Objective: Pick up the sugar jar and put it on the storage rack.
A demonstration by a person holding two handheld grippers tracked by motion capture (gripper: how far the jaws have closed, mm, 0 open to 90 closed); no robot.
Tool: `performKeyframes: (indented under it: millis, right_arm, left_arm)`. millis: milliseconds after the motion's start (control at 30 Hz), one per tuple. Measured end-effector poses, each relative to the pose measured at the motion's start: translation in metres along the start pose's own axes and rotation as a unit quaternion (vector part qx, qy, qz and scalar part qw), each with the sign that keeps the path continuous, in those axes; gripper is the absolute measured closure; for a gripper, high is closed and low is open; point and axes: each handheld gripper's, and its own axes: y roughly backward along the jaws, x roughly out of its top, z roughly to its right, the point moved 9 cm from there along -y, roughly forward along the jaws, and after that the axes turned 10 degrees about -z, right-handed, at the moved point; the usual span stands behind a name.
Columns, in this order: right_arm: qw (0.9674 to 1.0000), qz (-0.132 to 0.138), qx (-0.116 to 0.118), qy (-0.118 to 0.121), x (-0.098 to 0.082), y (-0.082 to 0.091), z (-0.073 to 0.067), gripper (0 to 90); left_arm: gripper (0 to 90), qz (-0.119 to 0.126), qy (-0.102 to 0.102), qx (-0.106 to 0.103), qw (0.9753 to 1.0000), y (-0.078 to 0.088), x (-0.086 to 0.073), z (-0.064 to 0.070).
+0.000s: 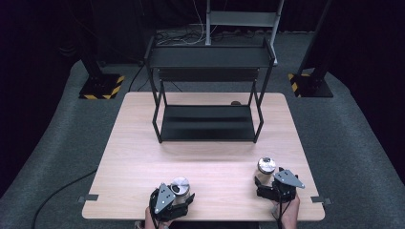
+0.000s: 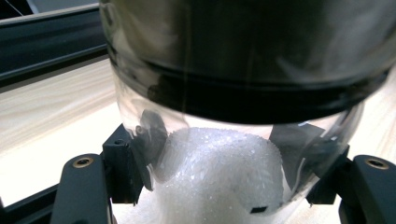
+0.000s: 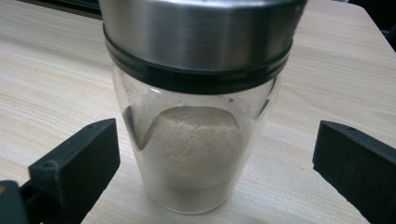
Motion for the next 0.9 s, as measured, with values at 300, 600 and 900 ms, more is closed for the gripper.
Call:
performKeyframes:
  millis: [300,600,900]
  right_arm:
    - [0.9999,0.007,0.005,-0.005,-0.002,0.001,0.002,0.0]
    - [0.9999,0.012,0.007,-0.005,-0.003,0.002,0.002,0.0]
    - [0.9998,0.013,0.012,-0.006,-0.003,0.002,0.003,0.0]
  left_arm:
    - [30.0,0.007,-0.002,0.007,1.0,0.001,0.007,-0.007]
    - [30.0,0.01,0.001,0.016,0.9998,0.005,0.012,-0.017]
    - [30.0,0.014,-0.001,0.023,0.9996,0.006,0.018,-0.027]
